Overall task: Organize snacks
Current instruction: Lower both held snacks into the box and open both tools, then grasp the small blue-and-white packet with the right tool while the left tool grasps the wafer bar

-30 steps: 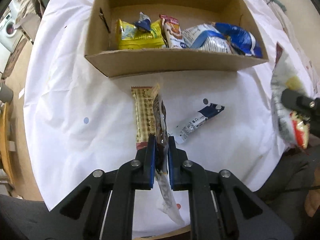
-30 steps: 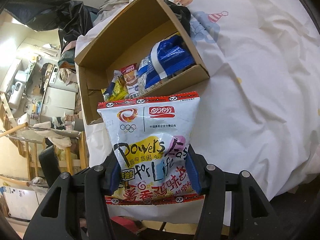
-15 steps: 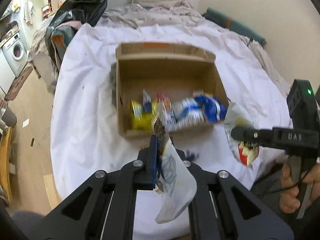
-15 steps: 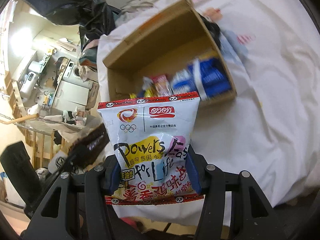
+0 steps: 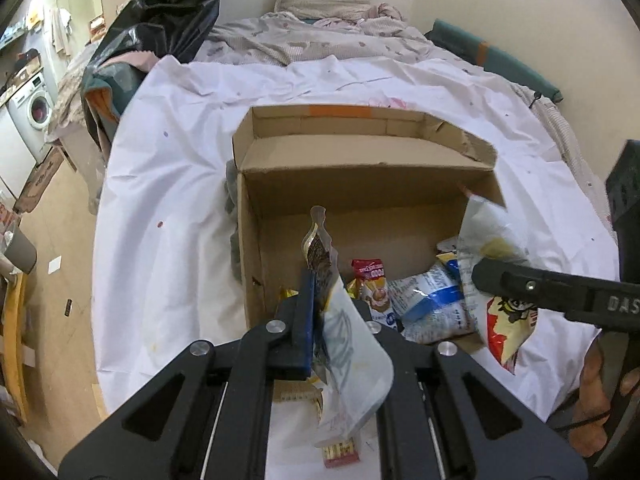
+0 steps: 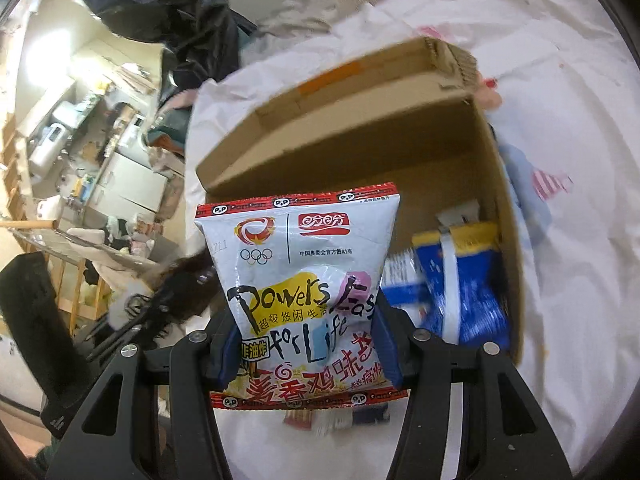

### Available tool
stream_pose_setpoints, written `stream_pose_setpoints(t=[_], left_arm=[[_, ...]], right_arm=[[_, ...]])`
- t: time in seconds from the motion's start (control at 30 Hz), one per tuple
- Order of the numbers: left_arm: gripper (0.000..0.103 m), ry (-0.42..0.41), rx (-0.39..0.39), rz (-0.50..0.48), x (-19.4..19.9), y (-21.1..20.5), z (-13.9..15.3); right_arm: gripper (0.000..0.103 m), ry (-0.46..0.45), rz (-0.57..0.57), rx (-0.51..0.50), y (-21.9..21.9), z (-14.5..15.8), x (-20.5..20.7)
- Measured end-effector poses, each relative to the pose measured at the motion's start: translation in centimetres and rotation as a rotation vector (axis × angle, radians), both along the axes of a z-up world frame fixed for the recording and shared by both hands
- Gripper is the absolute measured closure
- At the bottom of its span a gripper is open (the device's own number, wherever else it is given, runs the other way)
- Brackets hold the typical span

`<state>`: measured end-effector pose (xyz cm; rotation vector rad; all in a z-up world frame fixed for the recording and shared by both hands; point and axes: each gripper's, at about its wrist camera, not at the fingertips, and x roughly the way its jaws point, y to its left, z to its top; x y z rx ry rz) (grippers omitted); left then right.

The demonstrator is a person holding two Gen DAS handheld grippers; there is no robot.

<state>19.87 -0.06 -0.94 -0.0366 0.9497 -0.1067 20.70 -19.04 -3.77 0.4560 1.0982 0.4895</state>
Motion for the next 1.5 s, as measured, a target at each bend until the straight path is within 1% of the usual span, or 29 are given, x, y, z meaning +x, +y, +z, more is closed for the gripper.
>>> stream_pose_setpoints(t=[0.03, 0.13, 0.2, 0.4, 0.47, 0.5, 0.53, 0.57, 0.6, 0.63, 0.7, 0.77, 0.9, 1.03, 1.17, 1.3, 1.4, 1.5], left_arm=[[0.098, -0.001, -0.001, -0.003, 0.1, 0.0, -0.4], [0.097, 0.011, -0.007, -0.012, 0.3, -0.1, -1.5], [0.097, 0.022, -0.027, -0.014, 0.5, -0.1, -1.9], [0.097, 0.012, -0.028, -0.017, 0.3, -0.1, -1.9], [0.097, 0.018, -0.023, -0.017, 0.2, -0.1, -2.0], [0.095, 0.032, -0.030, -0.017, 0.2, -0.1, -2.1], [0.088, 0.041, -0.046, -0.020, 0.1, 0.0, -2.2], [0.082, 0.046, -0.070, -0.026, -0.1, 0.1, -2.2], [0.062, 0.046, -0.076, -0.029, -0.2, 0.1, -2.1], [0.040, 0.040, -0.076, -0.025, -0.5, 0.1, -2.0], [0.027, 0.003, -0.069, -0.007, -1.1, 0.2, -1.4], [0.027, -0.011, -0.062, -0.008, -1.3, 0.2, -1.0], [0.027, -0.008, -0.065, 0.010, -1.7, 0.8, -0.8], [0.027, 0.017, -0.074, 0.039, -2.5, 1.8, -1.2], [0.027, 0.053, -0.078, 0.067, -3.8, 2.6, -2.1], [0.027, 0.111, -0.099, 0.086, -5.1, 3.1, -3.3], [0.027, 0.132, -0.128, 0.083, -6.1, 2.9, -3.8], [0.027, 0.145, -0.119, 0.086, -6.8, 2.4, -4.2]], right_arm=[[0.046, 0.000, 0.001, 0.004, -0.1, -0.3, 0.0], [0.046, 0.041, -0.009, 0.008, -0.2, -2.0, 0.4], [0.046, 0.065, -0.019, 0.004, -0.3, -3.0, 0.7], [0.043, 0.070, -0.041, 0.053, -0.8, -3.3, 1.0], [0.039, 0.082, -0.039, 0.077, -0.8, -3.4, 1.0], [0.028, 0.090, -0.040, 0.086, -0.8, -3.5, 1.0], [0.016, 0.090, -0.044, 0.094, -0.9, -3.5, 1.0], [0.012, 0.082, -0.051, 0.106, -1.2, -3.4, 0.7], [0.008, 0.069, -0.058, 0.116, -1.3, -3.1, 0.5], [0.008, 0.060, -0.055, 0.119, -1.4, -2.8, 0.4], [0.008, 0.044, -0.048, 0.117, -1.5, -2.3, 0.2], [0.008, 0.043, -0.058, 0.116, -1.9, -2.1, 0.1], [0.008, 0.064, -0.079, 0.134, -2.7, -2.1, -0.3], [0.008, 0.068, -0.083, 0.130, -3.1, -1.7, -0.9], [0.008, 0.066, -0.061, 0.111, -3.0, -1.4, -2.2], [0.008, 0.124, -0.061, 0.140, -3.1, -2.6, -4.5], [0.008, 0.172, -0.063, 0.163, -3.0, -3.5, -5.8], [0.008, 0.245, -0.068, 0.159, -2.5, -5.2, -7.1]])
